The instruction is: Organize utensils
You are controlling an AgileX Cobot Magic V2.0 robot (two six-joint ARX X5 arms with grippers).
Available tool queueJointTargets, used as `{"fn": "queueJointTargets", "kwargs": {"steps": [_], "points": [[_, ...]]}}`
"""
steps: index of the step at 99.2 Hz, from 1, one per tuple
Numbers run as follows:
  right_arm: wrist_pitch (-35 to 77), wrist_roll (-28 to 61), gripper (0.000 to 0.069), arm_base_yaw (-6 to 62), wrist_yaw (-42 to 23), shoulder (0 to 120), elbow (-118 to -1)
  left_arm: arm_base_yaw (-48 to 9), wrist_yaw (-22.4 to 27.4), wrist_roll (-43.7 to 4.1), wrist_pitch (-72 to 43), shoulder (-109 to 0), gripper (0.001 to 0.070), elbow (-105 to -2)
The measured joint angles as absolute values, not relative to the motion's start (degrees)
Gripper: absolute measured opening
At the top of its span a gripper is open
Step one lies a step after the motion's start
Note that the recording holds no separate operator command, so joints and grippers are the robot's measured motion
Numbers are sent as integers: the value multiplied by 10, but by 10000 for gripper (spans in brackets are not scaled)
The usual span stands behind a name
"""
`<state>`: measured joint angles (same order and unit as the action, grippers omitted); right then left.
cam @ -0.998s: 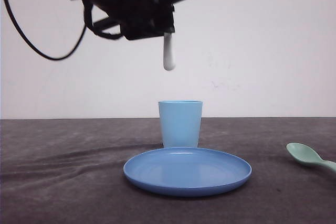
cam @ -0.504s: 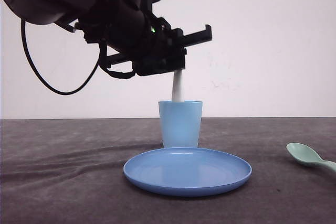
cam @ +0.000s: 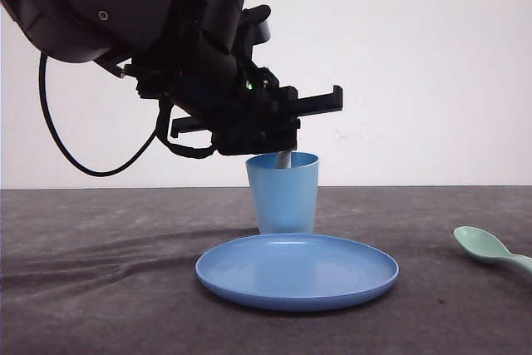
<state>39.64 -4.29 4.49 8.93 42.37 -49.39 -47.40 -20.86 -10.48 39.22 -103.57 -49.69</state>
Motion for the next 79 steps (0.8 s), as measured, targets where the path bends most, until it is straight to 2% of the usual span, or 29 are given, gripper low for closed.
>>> {"fn": "queueJointTargets", "kwargs": {"steps": [9,14,19,28,36,63,79], "points": [[397,-43,433,45,89,424,-494,-474,-209,-105,393,-1036,52,-497],[397,-43,433,45,89,424,-494,-474,-209,-105,395,-1036,83,-497],[397,-43,433,45,89,424,-494,-474,-209,-105,398,-1036,147,-497],[397,-43,433,45,89,424,-494,-474,-209,-104,409,-1036,303,-497],[399,-43,433,45,89,424,-494,-474,-209,-102,410,-1034,370,-497],[411,-45,433,55,90,424,-494,-477,-209,-77,384,-935,395,-497],[449,-64,433,81,90,434,-494,-490,-210,-62,303,-832,395,-497]]}}
